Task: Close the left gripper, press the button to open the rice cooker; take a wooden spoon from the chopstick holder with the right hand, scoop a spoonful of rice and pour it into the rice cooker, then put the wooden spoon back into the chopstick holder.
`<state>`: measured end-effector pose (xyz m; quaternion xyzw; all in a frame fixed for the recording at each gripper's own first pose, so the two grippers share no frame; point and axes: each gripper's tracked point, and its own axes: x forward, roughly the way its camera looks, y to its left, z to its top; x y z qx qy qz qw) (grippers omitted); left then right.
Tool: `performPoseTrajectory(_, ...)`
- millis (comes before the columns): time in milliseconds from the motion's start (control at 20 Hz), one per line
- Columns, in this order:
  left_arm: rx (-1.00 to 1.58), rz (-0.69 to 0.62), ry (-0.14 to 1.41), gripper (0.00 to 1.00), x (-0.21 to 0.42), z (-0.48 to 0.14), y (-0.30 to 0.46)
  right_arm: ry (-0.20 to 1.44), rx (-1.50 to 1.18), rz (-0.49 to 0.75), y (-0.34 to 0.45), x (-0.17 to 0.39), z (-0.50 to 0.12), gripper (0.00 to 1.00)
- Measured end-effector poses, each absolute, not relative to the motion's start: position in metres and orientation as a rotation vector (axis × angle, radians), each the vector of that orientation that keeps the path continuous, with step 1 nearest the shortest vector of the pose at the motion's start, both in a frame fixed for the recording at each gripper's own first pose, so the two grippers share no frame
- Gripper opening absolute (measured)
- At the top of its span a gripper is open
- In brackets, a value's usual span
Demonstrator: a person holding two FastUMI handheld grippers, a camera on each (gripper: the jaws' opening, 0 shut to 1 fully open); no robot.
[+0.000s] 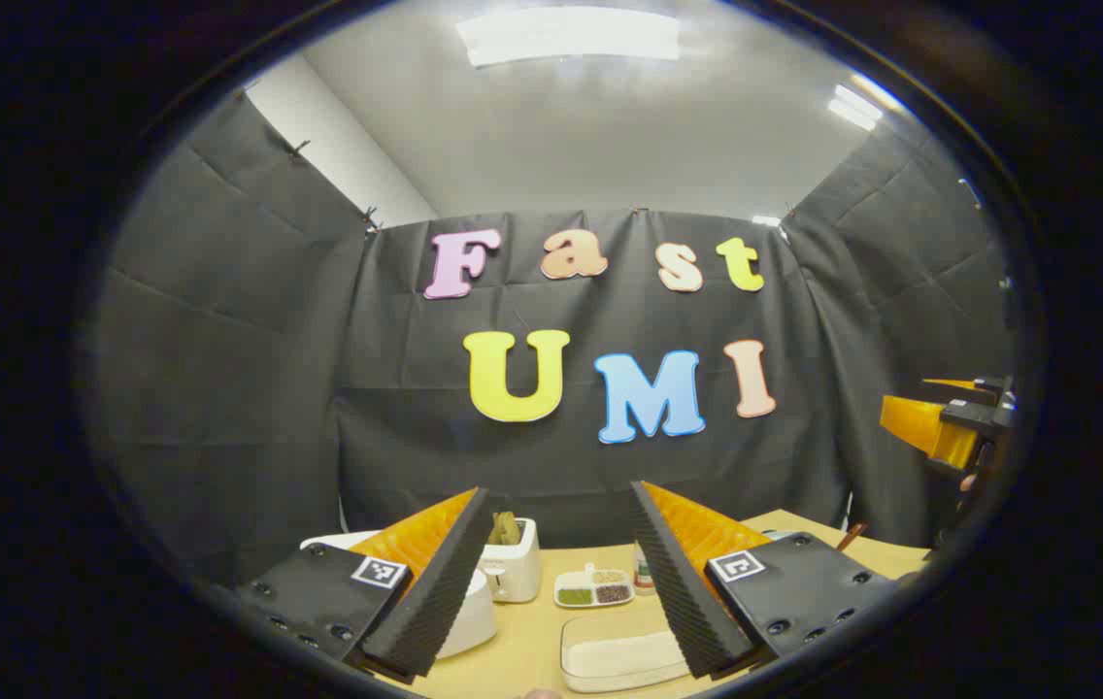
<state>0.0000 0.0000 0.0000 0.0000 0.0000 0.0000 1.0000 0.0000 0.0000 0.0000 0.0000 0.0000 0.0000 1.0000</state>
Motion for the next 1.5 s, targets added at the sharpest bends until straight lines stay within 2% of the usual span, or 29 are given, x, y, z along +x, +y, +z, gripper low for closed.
performPoseTrajectory(1050,0.024,0.052,0.006,0.97,0.011,-0.003,0.007,0.017,0.018,0.015,0.002,0.012,-0.011,0.95)
performPoseTrajectory(1100,0.024,0.051,0.006,0.93,0.011,-0.003,0.007,0.019,0.02,0.014,0.002,0.012,-0.011,0.95)
performPoseTrajectory(1150,0.022,0.05,0.007,0.96,0.011,-0.004,0.007,0.02,0.023,0.012,0.002,0.012,-0.012,0.95)
performPoseTrajectory(1250,0.021,0.034,0.009,0.84,0.011,-0.003,0.006,0.024,0.025,0.01,0.001,0.012,-0.014,0.95)
performPoseTrajectory(1350,0.039,0.05,0.012,0.79,0.011,-0.005,0.012,0.028,0.027,0.009,0.002,0.011,-0.015,0.95)
performPoseTrajectory(1400,0.04,0.054,0.008,0.55,0.012,-0.003,0.015,0.029,0.029,0.011,0.004,0.011,-0.014,0.95)
performPoseTrajectory(1450,0.029,0.042,0.01,0.51,0.012,-0.001,0.013,0.03,0.03,0.013,0.004,0.01,-0.015,0.95)
performPoseTrajectory(1500,0.016,0.03,0.015,0.38,0.013,-0.004,0.009,0.032,0.031,0.016,0.006,0.009,-0.015,0.95)
